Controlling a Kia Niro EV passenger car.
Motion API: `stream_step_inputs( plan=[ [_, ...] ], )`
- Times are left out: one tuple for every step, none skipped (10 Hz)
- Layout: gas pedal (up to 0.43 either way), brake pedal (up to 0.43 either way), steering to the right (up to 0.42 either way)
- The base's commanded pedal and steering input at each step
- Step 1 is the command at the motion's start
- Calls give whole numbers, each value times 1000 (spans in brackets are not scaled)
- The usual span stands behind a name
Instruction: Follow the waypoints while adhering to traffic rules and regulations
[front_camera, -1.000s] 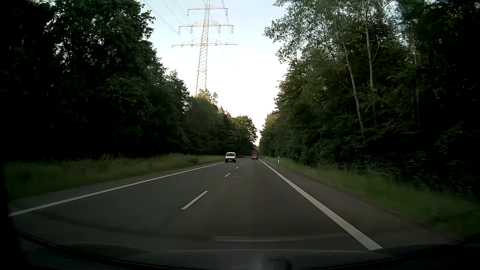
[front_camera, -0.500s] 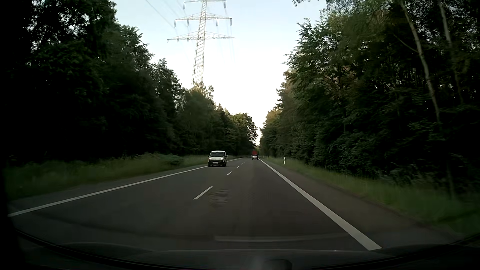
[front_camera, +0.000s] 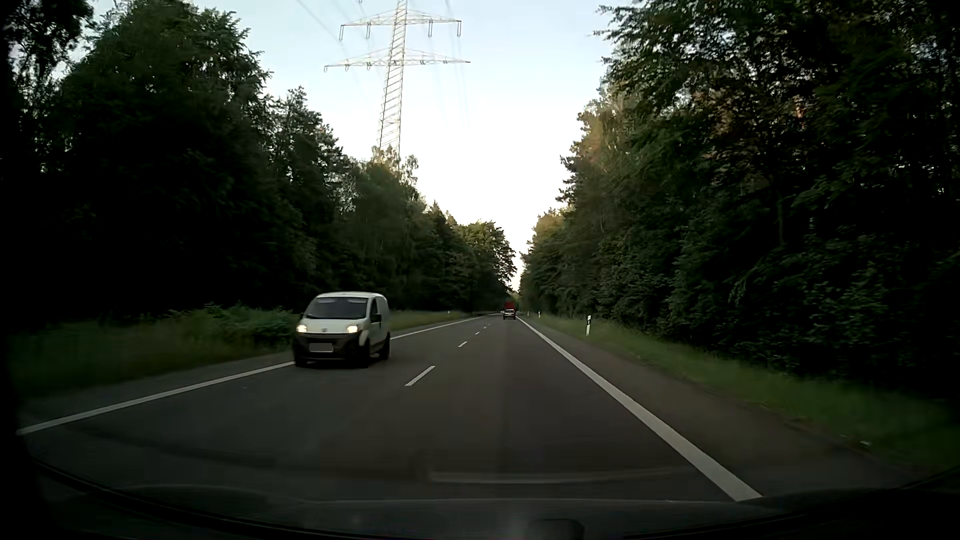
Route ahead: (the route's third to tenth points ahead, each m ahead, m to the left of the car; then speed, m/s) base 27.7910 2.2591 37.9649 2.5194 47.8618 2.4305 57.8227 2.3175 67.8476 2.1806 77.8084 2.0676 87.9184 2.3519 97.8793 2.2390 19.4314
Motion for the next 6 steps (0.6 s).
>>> stream_step_inputs(
  plan=[
    [118,18,2],
    [118,24,1],
    [118,18,2],
    [118,18,1],
    [118,24,1],
    [118,24,2]
  ],
)
